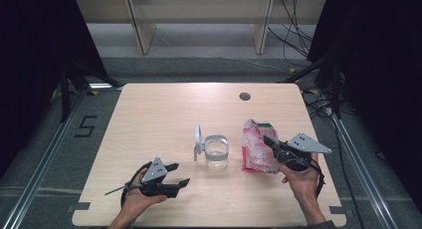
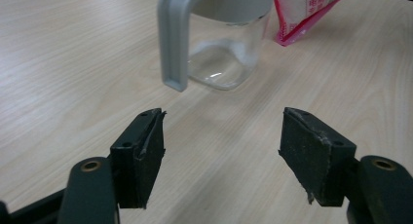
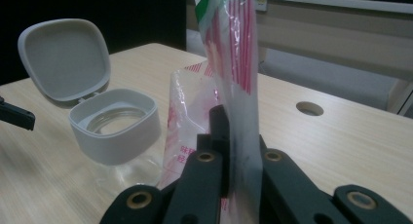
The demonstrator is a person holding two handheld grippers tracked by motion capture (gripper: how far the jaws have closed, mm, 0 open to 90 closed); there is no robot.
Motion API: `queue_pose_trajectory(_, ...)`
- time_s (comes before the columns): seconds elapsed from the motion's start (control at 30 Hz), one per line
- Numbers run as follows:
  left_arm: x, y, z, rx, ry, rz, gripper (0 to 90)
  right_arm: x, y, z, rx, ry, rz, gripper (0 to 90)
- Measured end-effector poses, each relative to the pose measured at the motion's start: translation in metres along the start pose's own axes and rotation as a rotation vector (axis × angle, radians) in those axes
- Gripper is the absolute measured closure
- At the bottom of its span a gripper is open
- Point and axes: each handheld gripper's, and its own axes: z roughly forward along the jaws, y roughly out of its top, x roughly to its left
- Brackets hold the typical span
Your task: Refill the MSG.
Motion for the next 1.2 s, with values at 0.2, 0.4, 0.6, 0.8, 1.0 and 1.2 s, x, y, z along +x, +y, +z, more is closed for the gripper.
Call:
queue_pose_trajectory(0.2,-0.015,0.003,0.011,-0.025,-0.025,0.001,32.4,0.01,0.009,0.0,0.001,-0.005,-0.018,90.0)
queue_pose_trajectory(0.4,-0.032,0.008,0.026,-0.015,-0.059,0.026,32.4,0.01,0.018,-0.002,-0.001,0.016,-0.047,90.0)
queue_pose_trajectory(0.6,-0.045,0.016,0.042,-0.024,-0.076,0.053,33.5,0.015,0.034,-0.011,-0.029,0.027,-0.061,90.0)
queue_pose_trajectory(0.8,-0.06,0.023,0.059,-0.032,-0.091,0.092,33.5,0.021,0.047,-0.018,-0.052,0.047,-0.076,90.0)
queue_pose_trajectory(1.0,-0.074,0.029,0.078,-0.051,-0.092,0.087,34.0,0.034,0.057,-0.021,-0.075,0.077,-0.099,90.0)
queue_pose_trajectory(1.2,-0.085,0.039,0.093,-0.065,-0.093,0.104,34.7,0.046,0.06,-0.018,-0.082,0.123,-0.102,90.0)
